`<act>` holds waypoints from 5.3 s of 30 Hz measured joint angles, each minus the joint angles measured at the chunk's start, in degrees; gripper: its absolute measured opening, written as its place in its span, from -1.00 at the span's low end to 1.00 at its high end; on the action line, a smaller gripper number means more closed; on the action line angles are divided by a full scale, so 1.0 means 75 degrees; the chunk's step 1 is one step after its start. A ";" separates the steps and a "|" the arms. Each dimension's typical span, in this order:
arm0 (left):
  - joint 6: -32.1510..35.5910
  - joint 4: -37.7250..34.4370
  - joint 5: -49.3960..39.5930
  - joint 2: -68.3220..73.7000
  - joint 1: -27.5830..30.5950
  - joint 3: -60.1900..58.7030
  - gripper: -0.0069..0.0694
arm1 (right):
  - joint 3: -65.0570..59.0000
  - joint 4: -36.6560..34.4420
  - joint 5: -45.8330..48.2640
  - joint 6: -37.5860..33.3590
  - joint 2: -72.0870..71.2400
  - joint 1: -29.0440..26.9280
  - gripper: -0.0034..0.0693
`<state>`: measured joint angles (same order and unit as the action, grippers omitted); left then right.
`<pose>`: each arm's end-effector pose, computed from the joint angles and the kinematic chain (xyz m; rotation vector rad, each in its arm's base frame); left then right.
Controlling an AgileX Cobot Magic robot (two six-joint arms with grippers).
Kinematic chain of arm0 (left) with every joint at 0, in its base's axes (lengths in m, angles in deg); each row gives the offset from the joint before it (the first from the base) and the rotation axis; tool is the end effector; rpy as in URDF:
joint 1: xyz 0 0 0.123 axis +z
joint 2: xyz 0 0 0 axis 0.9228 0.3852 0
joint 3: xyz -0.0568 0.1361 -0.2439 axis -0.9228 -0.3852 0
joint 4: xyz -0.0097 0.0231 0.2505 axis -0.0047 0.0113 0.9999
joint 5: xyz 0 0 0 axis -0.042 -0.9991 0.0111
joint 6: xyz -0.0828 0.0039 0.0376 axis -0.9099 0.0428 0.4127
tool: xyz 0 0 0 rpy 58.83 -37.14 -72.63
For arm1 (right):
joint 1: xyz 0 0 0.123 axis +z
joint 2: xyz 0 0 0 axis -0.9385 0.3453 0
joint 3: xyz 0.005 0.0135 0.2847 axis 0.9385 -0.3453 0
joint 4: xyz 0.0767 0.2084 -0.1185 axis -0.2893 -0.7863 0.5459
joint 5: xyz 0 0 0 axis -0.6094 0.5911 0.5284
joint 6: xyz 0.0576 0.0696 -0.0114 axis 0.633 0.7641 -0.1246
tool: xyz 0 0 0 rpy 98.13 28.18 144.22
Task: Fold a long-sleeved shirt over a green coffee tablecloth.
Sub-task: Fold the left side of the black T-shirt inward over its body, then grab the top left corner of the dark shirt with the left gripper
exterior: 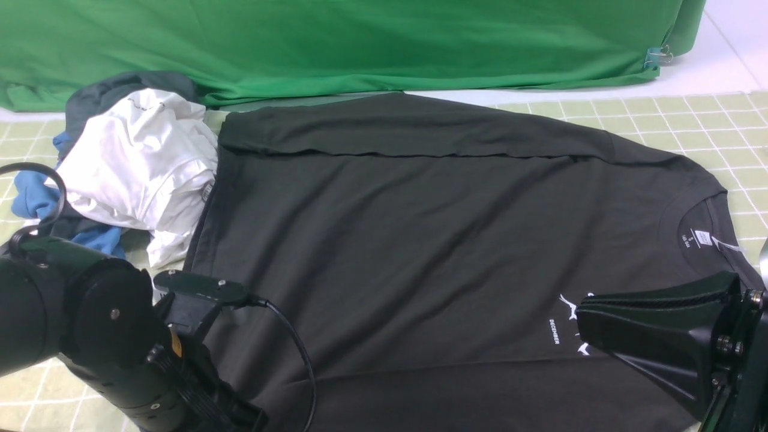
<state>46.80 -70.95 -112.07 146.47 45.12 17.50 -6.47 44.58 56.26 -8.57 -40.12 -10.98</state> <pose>0.1888 -0.0847 0.1793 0.4248 3.0404 -0.1480 0.0866 0.1360 0.3373 -0.7368 1.9454 0.7859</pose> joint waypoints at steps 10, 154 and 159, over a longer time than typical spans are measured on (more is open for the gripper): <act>-0.0018 -0.0038 -0.1657 -0.0495 -0.0090 0.1025 -0.70 | 0.0000 0.0007 0.0000 0.0000 0.0000 0.0000 -0.86; -0.1806 -0.0104 -0.2086 0.6552 0.2077 1.0712 0.00 | -0.0023 -0.2700 0.2822 -0.2980 0.2144 -0.2460 -0.81; -0.1939 -0.0144 -0.2111 0.7236 0.2077 1.1292 0.42 | -0.0023 -0.2667 0.2792 -0.2987 0.2144 -0.2460 -0.80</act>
<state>32.27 -72.03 -127.90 200.74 60.70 102.20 -6.64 24.58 77.20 -30.97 -24.05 -29.43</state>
